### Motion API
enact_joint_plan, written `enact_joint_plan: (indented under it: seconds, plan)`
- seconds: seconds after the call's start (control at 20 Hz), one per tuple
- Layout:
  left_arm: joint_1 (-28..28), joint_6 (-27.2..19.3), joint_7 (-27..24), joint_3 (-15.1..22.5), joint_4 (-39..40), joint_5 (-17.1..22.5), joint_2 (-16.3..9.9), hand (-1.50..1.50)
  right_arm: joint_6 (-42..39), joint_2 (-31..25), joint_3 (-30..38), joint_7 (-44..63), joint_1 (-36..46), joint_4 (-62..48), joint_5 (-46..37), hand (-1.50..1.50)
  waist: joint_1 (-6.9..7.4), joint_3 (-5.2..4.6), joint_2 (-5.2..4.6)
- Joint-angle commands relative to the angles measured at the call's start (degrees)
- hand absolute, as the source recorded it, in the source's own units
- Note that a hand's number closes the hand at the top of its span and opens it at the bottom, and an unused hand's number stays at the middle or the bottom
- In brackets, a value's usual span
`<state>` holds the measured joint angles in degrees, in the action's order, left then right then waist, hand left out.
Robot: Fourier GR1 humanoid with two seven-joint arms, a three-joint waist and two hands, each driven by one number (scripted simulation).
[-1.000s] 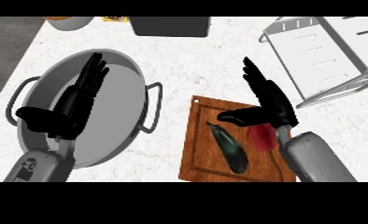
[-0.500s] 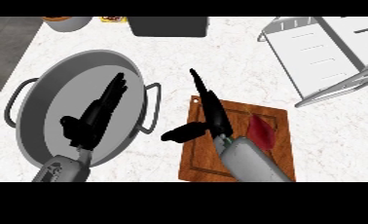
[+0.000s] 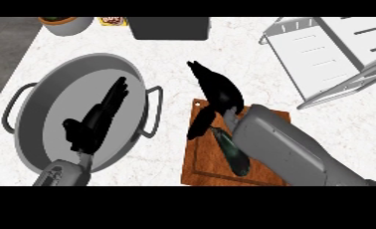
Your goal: Pick the eggplant from the cutting board and place it in the tiered basket
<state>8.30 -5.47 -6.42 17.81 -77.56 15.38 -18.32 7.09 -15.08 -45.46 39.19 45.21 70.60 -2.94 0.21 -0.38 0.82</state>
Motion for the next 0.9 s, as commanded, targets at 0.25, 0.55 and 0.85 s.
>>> enact_joint_plan:
  seconds: [0.25,0.55,0.85]
  plan:
    - [0.24,-0.53,1.18,-0.71,-0.55,0.43,0.93,0.00,-30.80,-1.47,-6.35,25.20,11.98,6.07,8.77,-1.50,-0.55,0.24,-0.07]
    - [-0.05,1.23,-0.65,-2.25,0.49,-0.29,-0.64,0.00,-33.35,0.29,-3.06,34.68,16.06,6.78,15.88,-1.50,-0.30,0.31,-0.43]
    - [-1.22,0.21,-0.49,-1.03,-0.44,-1.35,1.84,0.00,-26.66,-1.38,-6.45,34.66,14.15,7.87,9.43,-1.50,-0.49,0.35,-0.49]
